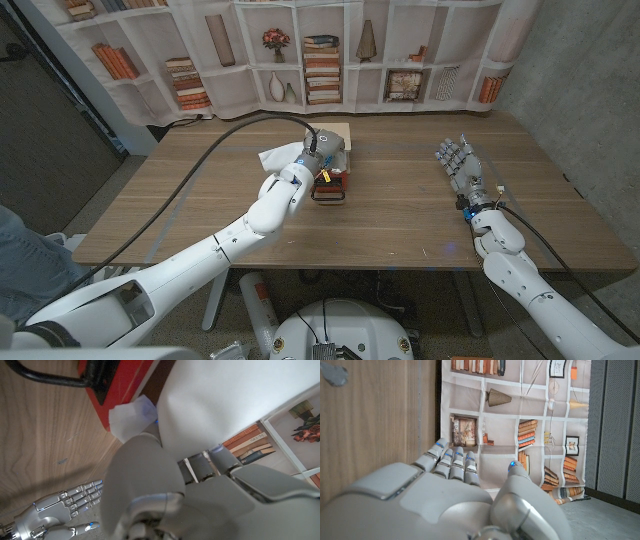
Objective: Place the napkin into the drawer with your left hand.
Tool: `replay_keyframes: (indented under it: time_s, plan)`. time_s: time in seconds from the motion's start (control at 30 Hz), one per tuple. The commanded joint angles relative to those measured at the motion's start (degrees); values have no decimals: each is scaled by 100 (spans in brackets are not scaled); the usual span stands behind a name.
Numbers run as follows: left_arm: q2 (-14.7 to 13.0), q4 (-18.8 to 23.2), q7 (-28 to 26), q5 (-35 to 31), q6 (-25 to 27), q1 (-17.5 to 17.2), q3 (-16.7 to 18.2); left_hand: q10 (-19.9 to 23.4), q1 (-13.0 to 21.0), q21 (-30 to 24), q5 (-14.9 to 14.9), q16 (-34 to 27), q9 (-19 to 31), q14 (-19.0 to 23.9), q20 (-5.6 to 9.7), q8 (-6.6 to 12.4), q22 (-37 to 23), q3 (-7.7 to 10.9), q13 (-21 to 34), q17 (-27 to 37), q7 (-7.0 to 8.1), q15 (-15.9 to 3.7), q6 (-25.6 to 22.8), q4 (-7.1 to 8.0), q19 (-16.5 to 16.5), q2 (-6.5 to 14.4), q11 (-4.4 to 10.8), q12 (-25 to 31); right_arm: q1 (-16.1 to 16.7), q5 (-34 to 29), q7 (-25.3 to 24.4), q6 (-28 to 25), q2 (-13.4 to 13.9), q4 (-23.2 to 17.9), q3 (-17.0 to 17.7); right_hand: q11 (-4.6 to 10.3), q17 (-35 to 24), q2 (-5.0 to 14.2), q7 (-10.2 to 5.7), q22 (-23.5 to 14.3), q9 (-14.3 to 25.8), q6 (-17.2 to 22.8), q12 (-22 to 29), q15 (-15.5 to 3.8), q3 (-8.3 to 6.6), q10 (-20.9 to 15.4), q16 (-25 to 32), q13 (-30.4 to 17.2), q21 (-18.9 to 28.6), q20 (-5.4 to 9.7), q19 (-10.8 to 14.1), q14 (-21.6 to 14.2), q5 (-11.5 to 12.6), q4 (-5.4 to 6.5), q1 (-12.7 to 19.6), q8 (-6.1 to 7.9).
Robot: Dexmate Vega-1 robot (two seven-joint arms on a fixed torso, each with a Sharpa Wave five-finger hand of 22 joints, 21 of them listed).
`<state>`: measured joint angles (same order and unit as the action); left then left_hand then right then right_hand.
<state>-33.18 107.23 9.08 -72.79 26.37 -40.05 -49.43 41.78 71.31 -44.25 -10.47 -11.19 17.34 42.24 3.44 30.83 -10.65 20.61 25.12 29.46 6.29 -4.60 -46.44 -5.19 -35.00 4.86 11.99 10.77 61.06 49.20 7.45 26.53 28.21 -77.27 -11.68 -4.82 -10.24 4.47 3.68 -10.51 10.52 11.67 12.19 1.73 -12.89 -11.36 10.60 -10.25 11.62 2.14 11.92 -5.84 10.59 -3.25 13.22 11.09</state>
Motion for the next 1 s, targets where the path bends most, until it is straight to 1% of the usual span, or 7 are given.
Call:
replay_keyframes:
  time_s: [0.03, 0.23, 0.3, 0.43, 0.53, 0.83, 1.0]
  plan:
    - [-43, 81, 30, -165, 121, -69, -43, -235, -117, 119, -23, 29, -56, -262, 26, -65, 7, 25, -68, -88, 51, -740, 168, 35, 373, 11, 6, -33, 2, 20, 35, -37, 3, 38, -7, 21, -28, 40, -17, -13, 26, 57, -27, -13, -13, -25, 6, -23, 12, 101, 45, -55, 18, -9, 39, 6]
    - [-53, 126, 54, -180, 136, -111, -15, -610, -293, 329, -23, 70, -187, -860, -276, -218, 4, -14, -161, -277, 140, -641, 509, 39, 1043, -40, -5, -12, -8, 29, 58, -57, 3, 60, -16, 15, -28, 41, -22, -13, 26, 59, -27, -16, -12, -25, 7, -23, 11, 98, 46, -58, 19, -10, 39, 6]
    - [-51, 139, 89, -198, 160, -124, -9, -890, -405, 401, -13, 68, -263, -1141, -401, -361, 4, -46, -224, -355, 215, -598, 793, 60, 1246, -70, -11, -40, -12, 29, 64, -72, 5, 70, -24, 15, -28, 41, -24, -13, 26, 55, -27, -14, -11, -24, 6, -23, 11, 96, 44, -54, 19, -10, 38, 5]
    - [-35, 136, 118, -251, 196, -136, -8, -1317, -553, 535, 21, 45, -351, -1523, -547, -661, 13, -75, -318, -491, 375, -530, 1449, 79, 1536, -86, -10, -30, -20, 25, 62, -94, 9, 78, -33, -4, -29, 42, -20, -13, 26, 56, -24, -10, -11, -34, 7, -24, 12, 98, 48, -59, 19, -11, 38, 5]
    - [-21, 132, 140, -268, 213, -141, -3, -1471, -604, 577, 27, 41, -373, -1647, -575, -771, 18, -81, -342, -535, 341, -490, 1688, 88, 1601, -81, -16, -29, -32, 21, 63, -105, 9, 87, -40, 4, -28, 43, -26, -13, 26, 58, -23, -8, -11, -36, 7, -24, 12, 97, 48, -59, 19, -12, 40, 6]
    - [33, 109, 307, -359, 275, -115, -15, -1707, -794, 680, 31, 44, -408, -1904, -658, -903, 20, -158, -400, -622, 286, -441, 1940, 147, 1767, -144, -24, -20, -64, 22, 80, -146, 10, 129, -60, 9, -28, 46, -25, -13, 26, 82, -20, -6, -11, -45, 9, -24, 11, 92, 48, -65, 20, -14, 41, 14]
    - [88, 80, 439, -428, 333, -81, -30, -2125, -1037, 809, -12, 45, -451, -2281, -769, -1168, 19, -262, -480, -744, 184, -363, 2459, 224, 1934, -218, -94, -29, -75, 25, 89, -153, 12, 143, -59, 6, -28, 49, -20, -13, 26, 94, -18, -8, -11, -53, 10, -24, 14, 96, 56, -69, 20, -14, 41, 18]
